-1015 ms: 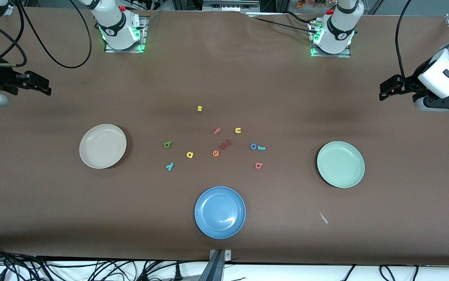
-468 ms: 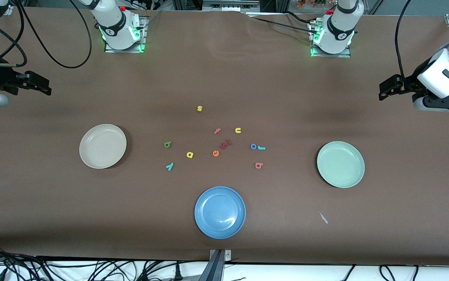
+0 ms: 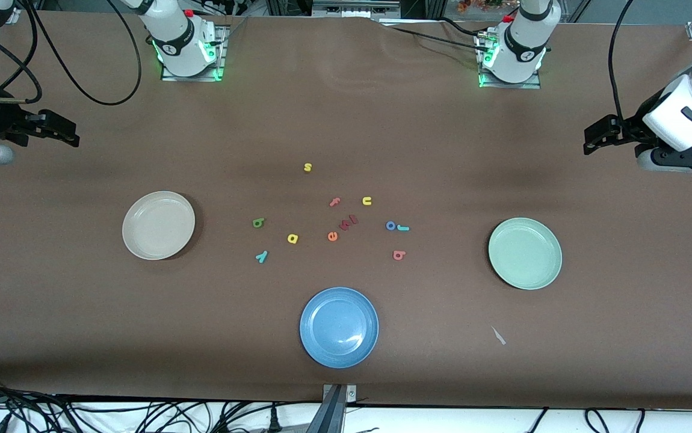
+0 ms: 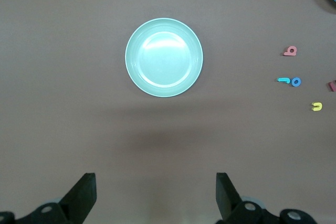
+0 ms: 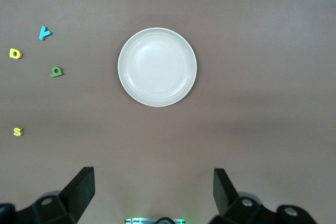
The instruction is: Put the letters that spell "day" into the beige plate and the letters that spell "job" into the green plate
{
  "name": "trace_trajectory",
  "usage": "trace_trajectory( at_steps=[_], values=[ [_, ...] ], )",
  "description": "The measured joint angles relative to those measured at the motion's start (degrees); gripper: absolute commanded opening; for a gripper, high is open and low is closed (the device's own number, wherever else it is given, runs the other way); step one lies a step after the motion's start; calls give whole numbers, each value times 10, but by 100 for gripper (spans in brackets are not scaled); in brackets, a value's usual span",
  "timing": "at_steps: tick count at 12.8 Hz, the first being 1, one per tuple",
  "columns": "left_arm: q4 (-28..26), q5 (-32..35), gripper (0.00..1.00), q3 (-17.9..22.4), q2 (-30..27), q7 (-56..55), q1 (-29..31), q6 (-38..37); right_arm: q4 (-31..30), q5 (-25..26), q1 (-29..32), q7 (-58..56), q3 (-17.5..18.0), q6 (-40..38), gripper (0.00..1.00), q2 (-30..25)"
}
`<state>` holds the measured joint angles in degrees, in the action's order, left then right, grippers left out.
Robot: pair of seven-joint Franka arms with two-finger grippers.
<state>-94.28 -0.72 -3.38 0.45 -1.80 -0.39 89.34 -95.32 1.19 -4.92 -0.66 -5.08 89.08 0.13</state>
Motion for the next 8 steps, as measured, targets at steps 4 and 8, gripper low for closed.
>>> trace_trajectory(
  at_steps=[4, 8],
  values=[
    [0, 0, 100, 0, 0, 0, 0, 0, 0, 0, 0, 0, 0, -4, 100, 0],
    [0, 0, 100, -2, 0, 0, 0, -2, 0, 0, 0, 0, 0, -5, 100, 0]
  ],
)
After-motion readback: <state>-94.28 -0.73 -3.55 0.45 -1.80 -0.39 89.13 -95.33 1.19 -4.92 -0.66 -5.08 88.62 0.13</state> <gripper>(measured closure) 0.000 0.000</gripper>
